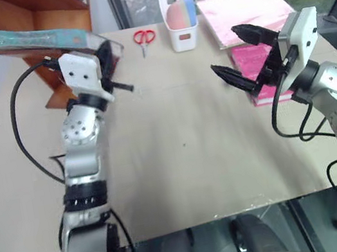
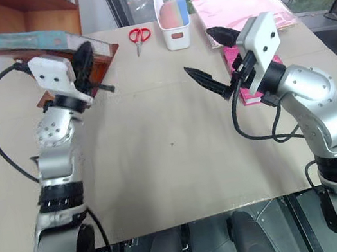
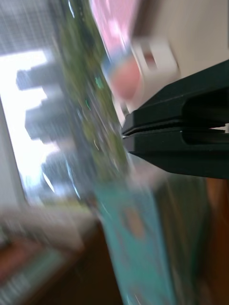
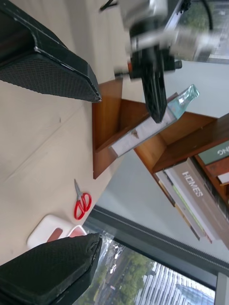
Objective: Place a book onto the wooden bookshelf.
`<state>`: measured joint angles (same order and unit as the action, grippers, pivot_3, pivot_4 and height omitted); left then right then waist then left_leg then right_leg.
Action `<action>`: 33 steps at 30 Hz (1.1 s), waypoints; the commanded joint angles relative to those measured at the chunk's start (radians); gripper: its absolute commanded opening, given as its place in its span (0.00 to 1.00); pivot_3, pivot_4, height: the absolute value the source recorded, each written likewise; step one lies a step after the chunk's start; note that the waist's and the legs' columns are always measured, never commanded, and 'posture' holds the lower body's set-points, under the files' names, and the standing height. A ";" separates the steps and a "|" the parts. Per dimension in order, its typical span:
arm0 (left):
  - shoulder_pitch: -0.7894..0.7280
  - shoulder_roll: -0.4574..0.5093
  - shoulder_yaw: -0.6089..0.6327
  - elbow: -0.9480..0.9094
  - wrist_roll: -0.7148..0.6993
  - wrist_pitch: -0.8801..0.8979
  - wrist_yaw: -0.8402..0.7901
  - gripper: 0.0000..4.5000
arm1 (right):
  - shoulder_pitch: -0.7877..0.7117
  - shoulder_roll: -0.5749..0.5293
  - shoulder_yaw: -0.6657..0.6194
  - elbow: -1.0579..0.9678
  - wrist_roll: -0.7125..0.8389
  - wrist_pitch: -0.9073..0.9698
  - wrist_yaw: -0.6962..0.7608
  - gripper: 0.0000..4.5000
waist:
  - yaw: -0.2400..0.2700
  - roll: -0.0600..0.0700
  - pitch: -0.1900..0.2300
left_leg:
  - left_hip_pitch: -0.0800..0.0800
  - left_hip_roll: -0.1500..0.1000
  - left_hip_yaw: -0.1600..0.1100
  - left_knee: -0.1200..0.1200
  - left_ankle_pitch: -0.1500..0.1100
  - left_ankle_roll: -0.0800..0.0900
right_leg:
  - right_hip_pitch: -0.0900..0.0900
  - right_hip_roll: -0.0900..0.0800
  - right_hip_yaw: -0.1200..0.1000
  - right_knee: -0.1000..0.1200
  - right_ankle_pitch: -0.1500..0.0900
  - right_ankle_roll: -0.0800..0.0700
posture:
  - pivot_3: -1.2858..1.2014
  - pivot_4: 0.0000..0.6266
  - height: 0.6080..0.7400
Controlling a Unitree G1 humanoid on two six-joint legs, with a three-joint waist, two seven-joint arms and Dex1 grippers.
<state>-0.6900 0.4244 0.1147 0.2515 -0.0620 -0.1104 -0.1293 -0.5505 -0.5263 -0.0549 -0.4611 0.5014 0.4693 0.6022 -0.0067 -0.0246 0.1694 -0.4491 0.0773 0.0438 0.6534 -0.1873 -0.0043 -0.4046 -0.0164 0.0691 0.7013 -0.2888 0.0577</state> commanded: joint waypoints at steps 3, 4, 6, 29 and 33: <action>-0.105 0.023 0.065 0.137 0.050 -0.045 0.109 0.01 | -0.010 0.002 -0.020 -0.040 0.008 -0.001 -0.018 1.00 | -0.006 0.000 0.000 | -0.001 0.000 0.000 -0.001 0.000 0.000 | 0.000 0.000 0.000 -0.002 0.000 0.000 | 0.52 0.24 1.00; -0.107 0.028 0.071 0.149 0.042 -0.051 0.104 0.01 | -0.009 0.003 -0.020 -0.041 0.008 -0.001 -0.019 1.00 | -0.011 0.000 0.000 | 0.000 0.000 0.000 -0.001 0.000 0.000 | 0.000 0.000 0.000 -0.002 0.000 0.000 | 0.52 0.24 1.00; -0.098 0.030 0.069 0.148 0.020 -0.068 0.066 0.01 | -0.010 0.005 -0.017 -0.039 0.008 -0.003 -0.022 1.00 | -0.025 0.001 0.000 | 0.001 0.001 0.001 -0.003 0.000 0.000 | 0.000 0.001 0.002 -0.002 0.000 0.000 | 0.52 0.24 1.00; 0.514 0.226 0.165 -0.466 -0.448 0.369 -0.584 0.81 | 0.468 -0.149 -0.101 -0.118 0.028 0.092 0.061 1.00 | -0.008 0.000 0.000 | 0.000 0.001 0.001 -0.005 0.000 0.000 | 0.000 0.000 0.000 -0.006 0.000 0.000 | 0.52 0.24 1.00; 0.701 0.270 0.265 -0.553 -0.465 0.416 -0.585 0.97 | 0.649 -0.189 -0.183 -0.145 -0.007 0.048 0.069 1.00 | -0.008 0.000 0.000 | 0.001 0.001 0.002 -0.006 0.000 0.000 | 0.001 -0.001 0.001 -0.006 0.000 0.000 | 0.52 0.24 1.00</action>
<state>-0.0082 0.6775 0.3265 -0.2414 -0.5136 0.2970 -0.7150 0.0863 -0.7036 -0.1791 -0.5521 0.5051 0.5541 0.6653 -0.0147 -0.0243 0.1691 -0.4477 0.0787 0.0453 0.6478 -0.1875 -0.0043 -0.4036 -0.0174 0.0698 0.6951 -0.2891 0.0576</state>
